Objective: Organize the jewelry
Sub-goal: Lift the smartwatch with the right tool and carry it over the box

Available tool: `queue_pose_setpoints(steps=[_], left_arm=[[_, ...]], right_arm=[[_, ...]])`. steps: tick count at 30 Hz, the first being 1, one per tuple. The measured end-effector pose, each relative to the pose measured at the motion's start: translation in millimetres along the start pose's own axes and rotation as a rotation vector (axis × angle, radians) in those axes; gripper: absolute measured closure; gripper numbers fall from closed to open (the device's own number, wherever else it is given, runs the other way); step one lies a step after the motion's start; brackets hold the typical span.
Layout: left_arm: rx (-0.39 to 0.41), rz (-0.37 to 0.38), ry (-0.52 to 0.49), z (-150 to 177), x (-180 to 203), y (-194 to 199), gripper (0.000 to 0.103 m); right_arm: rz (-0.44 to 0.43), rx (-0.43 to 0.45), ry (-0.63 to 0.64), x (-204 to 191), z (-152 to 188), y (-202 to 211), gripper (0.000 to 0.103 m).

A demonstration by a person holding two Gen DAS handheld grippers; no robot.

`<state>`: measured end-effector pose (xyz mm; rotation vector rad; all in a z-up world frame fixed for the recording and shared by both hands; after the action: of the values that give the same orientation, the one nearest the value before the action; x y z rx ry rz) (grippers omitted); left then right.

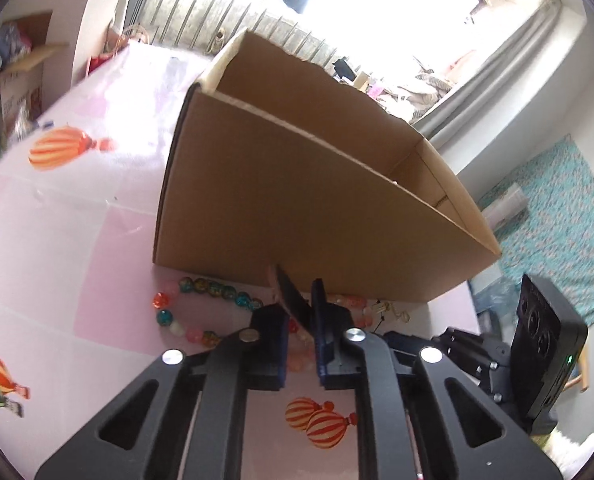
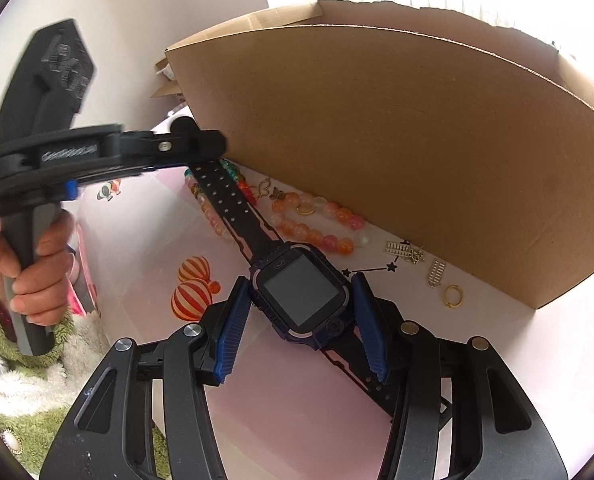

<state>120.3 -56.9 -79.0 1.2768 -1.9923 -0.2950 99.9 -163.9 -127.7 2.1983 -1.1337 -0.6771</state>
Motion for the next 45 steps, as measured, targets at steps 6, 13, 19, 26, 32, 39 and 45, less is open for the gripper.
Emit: queue_pose_setpoints(steps=[6, 13, 19, 26, 32, 39, 45], left_arm=[[0.028, -0.051, -0.189, 14.2, 25.9, 31.2, 0.1], [-0.034, -0.147, -0.277, 47.6, 7.3, 29.7, 0.1], [-0.079, -0.179, -0.26, 65.3, -5.4, 25.9, 0.1], [-0.095, -0.214, -0.278, 71.9, -11.9, 23.0, 0.099], [-0.101, -0.224, -0.284, 72.7, -16.6, 26.3, 0.099], [-0.1, -0.234, -0.29, 72.4, -16.1, 26.8, 0.099], [-0.1, -0.238, -0.298, 72.2, -15.7, 26.7, 0.099]], right_arm=[[0.009, -0.002, 0.028, -11.1, 4.0, 2.9, 0.055], [0.105, 0.021, 0.099, -24.9, 14.2, 9.9, 0.053], [0.177, 0.104, -0.123, 1.9, 14.4, 51.2, 0.041], [0.264, 0.128, -0.46, 53.0, 48.7, 88.4, 0.041], [0.231, 0.117, -0.605, 63.8, 60.4, 67.8, 0.056], [0.177, 0.103, -0.648, 59.2, 58.6, 64.1, 0.078], [-0.095, 0.229, -0.881, 53.4, 51.5, 77.0, 0.084]])
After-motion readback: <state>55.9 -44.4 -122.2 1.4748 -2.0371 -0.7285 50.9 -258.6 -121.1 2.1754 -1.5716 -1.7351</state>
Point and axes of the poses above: each gripper's, at about its wrist camera, not at the fingertips, and y roughly against the way its jaws point, x to its right, z to its underside, the point moved 10 cm from there along -y, roughly the way its jaws point, and after that the axes turned 10 degrees about x, right-handed, at the moved point
